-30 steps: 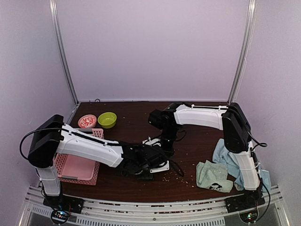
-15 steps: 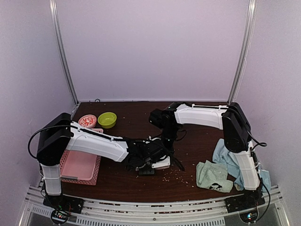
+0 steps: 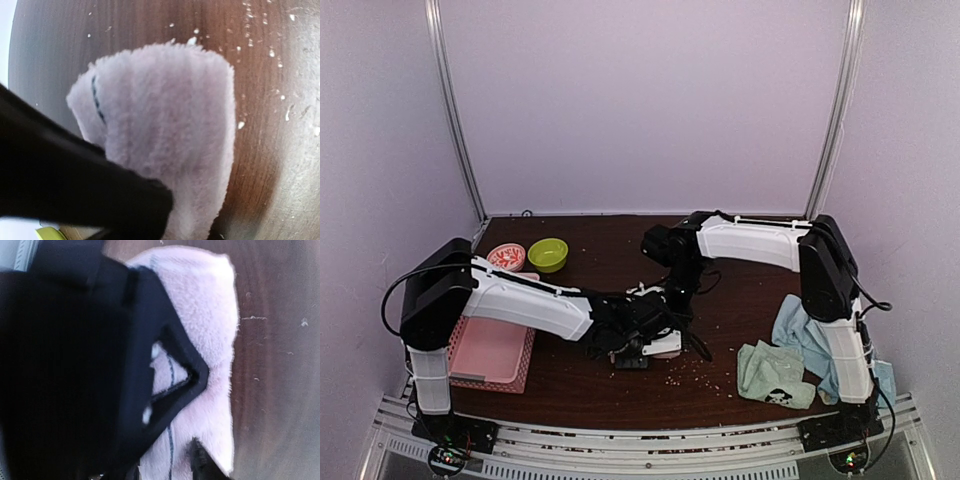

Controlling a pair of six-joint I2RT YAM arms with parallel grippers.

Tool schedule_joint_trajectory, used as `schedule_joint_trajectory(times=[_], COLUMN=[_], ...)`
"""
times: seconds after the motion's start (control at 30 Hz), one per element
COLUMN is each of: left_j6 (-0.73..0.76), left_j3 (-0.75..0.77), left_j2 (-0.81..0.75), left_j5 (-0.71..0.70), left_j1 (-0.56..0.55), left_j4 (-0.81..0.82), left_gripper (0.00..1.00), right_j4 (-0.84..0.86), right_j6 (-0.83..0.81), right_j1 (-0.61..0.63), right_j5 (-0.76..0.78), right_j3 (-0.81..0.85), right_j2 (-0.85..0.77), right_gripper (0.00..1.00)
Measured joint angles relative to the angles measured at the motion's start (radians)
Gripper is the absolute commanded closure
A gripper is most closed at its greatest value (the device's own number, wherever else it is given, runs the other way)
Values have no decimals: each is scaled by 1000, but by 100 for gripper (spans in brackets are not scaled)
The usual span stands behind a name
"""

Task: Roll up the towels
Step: Pick up the towel from the center of the board, then move the bin to the corner of the board.

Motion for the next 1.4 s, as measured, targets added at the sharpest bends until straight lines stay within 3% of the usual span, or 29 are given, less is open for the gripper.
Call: schedule_joint_trajectory(times=[0.07, 0.13, 0.47, 0.7, 1.1, 1.23, 1.4], left_j6=[11, 23, 85, 172, 424, 475, 548], left_j3=[-8, -24, -125, -216, -517, -558, -608], left_j2=[-6, -22, -208, -509, -953, -1015, -1008], left_j5=[12, 28, 4, -30, -31, 73, 150], left_j1=[7, 18, 74, 147, 485, 692, 800], left_j4=[17, 38, 45, 46, 90, 115, 145], left_gripper=[100, 100, 100, 100, 100, 100, 100], right_j4=[-11, -28, -68, -6, -8, -10, -25], right_j6=[-13, -49, -105, -113, -192, -207, -232], right_j1=[-21, -55, -250, -319, -321, -321, -321], right_j5=[-20, -58, -247, -333, -412, -423, -431], right_j3=[0, -3, -127, -285, -337, -349, -350], right_j2=[-27, -79, -461, -472, -429, -429, -429], right_gripper=[47, 43, 42, 42, 42, 42, 42])
